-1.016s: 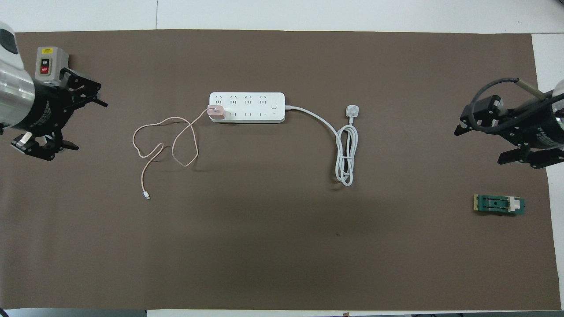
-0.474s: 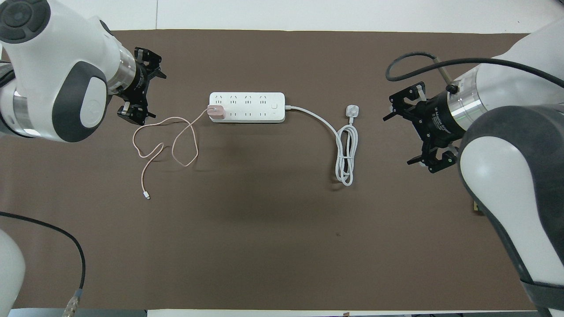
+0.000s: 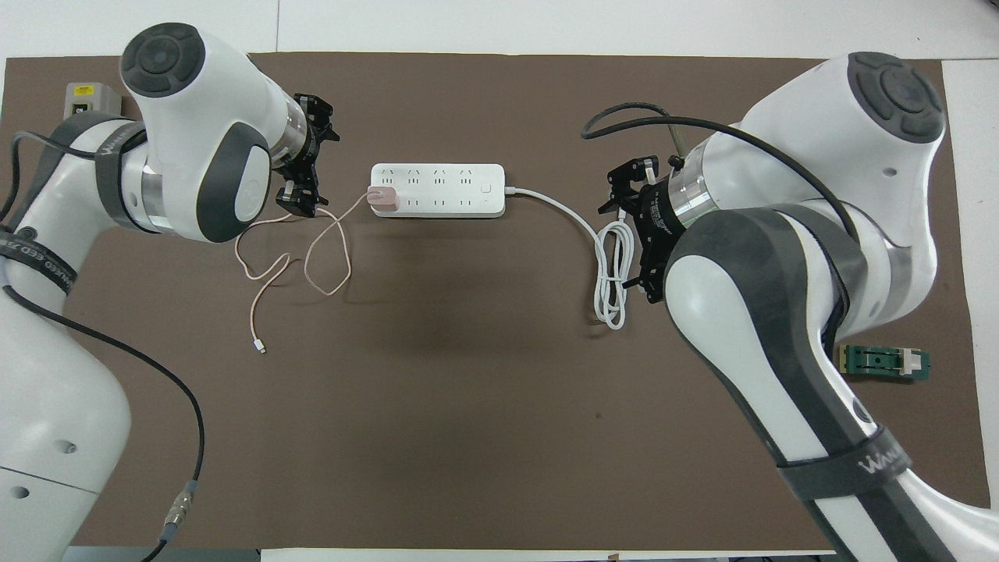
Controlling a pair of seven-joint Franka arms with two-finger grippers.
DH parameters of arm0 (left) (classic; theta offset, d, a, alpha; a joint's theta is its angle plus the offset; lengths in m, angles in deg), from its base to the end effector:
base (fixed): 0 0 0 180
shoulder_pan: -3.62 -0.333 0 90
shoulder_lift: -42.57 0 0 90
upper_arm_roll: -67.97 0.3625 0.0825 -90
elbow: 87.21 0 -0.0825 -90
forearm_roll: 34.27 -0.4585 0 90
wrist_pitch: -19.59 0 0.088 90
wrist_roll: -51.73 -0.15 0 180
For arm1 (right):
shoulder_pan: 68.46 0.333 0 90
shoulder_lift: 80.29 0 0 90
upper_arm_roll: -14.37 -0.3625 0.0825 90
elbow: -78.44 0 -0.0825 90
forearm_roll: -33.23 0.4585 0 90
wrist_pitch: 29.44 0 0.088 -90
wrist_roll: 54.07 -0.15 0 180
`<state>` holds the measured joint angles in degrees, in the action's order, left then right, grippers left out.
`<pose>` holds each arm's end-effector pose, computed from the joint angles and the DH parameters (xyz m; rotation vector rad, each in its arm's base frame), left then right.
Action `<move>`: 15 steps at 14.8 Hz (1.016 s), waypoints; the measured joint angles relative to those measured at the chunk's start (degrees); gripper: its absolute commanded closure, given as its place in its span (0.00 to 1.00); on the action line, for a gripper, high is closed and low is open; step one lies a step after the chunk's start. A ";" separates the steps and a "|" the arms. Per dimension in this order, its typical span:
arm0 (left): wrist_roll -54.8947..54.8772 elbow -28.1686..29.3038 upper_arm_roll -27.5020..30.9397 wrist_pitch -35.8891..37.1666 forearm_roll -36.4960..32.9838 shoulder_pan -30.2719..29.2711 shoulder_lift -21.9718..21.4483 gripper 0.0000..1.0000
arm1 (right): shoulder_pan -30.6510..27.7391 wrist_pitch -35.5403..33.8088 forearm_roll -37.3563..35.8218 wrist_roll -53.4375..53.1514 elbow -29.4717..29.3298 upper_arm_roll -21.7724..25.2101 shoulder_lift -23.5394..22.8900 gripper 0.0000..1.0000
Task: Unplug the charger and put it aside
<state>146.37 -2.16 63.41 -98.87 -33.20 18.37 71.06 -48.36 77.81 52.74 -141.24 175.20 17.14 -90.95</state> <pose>0.7566 -0.2575 0.3640 2.3873 1.8801 0.0031 0.6558 0.2475 0.4714 -2.3121 1.7951 0.3709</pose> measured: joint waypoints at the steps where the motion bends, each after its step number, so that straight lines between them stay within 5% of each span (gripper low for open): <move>1: 1.34 -0.06 0.02 -0.14 0.00 0.67 0.44 0.00 | -0.03 1.51 0.59 0.00 0.98 0.09 -0.40 0.00; 9: 9.63 -0.06 0.15 -0.15 -1.89 1.62 0.85 0.00 | 1.45 13.59 10.15 0.12 5.14 0.16 -5.17 0.00; 15: 10.11 -0.09 0.38 -0.12 -1.90 1.59 0.93 0.00 | 1.81 14.80 10.64 1.56 -3.23 0.21 -13.45 0.00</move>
<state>156.48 -2.25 63.79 -98.99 -35.10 19.96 71.99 -46.55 92.61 63.38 -139.68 171.97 17.35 -104.40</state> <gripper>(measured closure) 0.000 0.000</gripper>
